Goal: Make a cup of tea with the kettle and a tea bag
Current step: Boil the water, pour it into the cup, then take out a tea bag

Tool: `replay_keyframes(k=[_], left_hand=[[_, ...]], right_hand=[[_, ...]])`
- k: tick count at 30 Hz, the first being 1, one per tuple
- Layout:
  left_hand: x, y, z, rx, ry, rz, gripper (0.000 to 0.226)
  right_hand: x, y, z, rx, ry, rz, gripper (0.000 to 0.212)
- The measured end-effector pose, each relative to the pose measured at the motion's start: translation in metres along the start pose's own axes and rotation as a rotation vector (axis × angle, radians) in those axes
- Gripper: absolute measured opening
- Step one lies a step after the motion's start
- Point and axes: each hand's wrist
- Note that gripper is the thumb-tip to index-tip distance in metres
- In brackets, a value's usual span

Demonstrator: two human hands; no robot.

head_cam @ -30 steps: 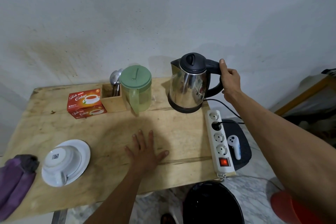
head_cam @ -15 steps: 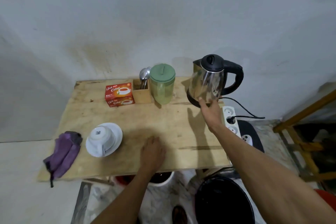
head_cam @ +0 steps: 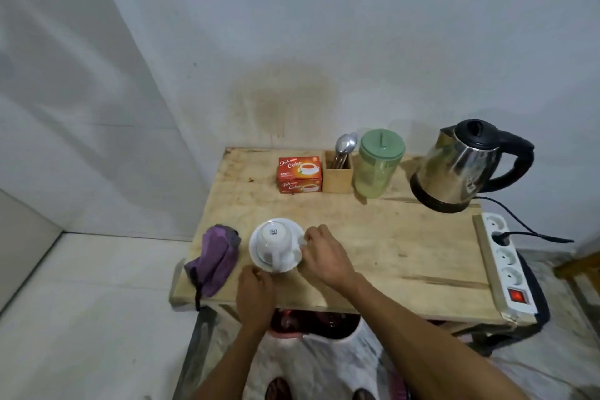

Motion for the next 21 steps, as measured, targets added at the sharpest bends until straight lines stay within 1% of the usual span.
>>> replay_keyframes(k=[2,4,5,7,9,11,13,15,18,21], left_hand=[[-0.016,-0.004,0.014,0.009,-0.026,0.015,0.007],[-0.032,-0.009,0.023,-0.024,-0.111,-0.028,0.002],[-0.040,-0.012,0.025,-0.033,-0.152,-0.041,0.011],[-0.050,-0.011,0.029,-0.021,-0.212,-0.017,0.032],[-0.057,-0.008,0.031,0.027,-0.251,0.008,0.042],[-0.063,-0.004,0.031,0.070,-0.295,0.018,0.040],[-0.068,-0.003,0.030,0.062,-0.301,-0.005,0.035],[-0.068,-0.003,0.032,0.122,-0.298,0.026,0.032],[-0.069,-0.007,0.031,0.238,-0.376,0.102,0.032],[-0.074,-0.012,0.028,0.249,-0.376,0.128,0.035]], right_hand=[[-0.005,-0.013,-0.015,0.228,-0.083,0.128,0.030],[-0.010,-0.020,-0.028,0.440,-0.135,0.250,0.032],[-0.012,-0.022,-0.033,0.525,-0.155,0.297,0.032],[-0.014,-0.023,-0.044,0.668,-0.201,0.319,0.027],[-0.021,-0.024,-0.052,0.776,-0.183,0.338,0.019],[-0.024,-0.029,-0.053,0.804,-0.198,0.335,0.019],[-0.027,-0.034,-0.053,0.823,-0.205,0.325,0.021],[-0.029,-0.038,-0.056,0.823,-0.218,0.322,0.026],[-0.032,-0.041,-0.056,0.811,-0.204,0.289,0.036],[-0.030,-0.041,-0.057,0.854,-0.196,0.258,0.035]])
Point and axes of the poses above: each hand's wrist, its own x-axis away from the middle knuckle, its own z-axis out of the back of the hand, y = z × x, and after that the axes turned 9 degrees about -y, right-handed
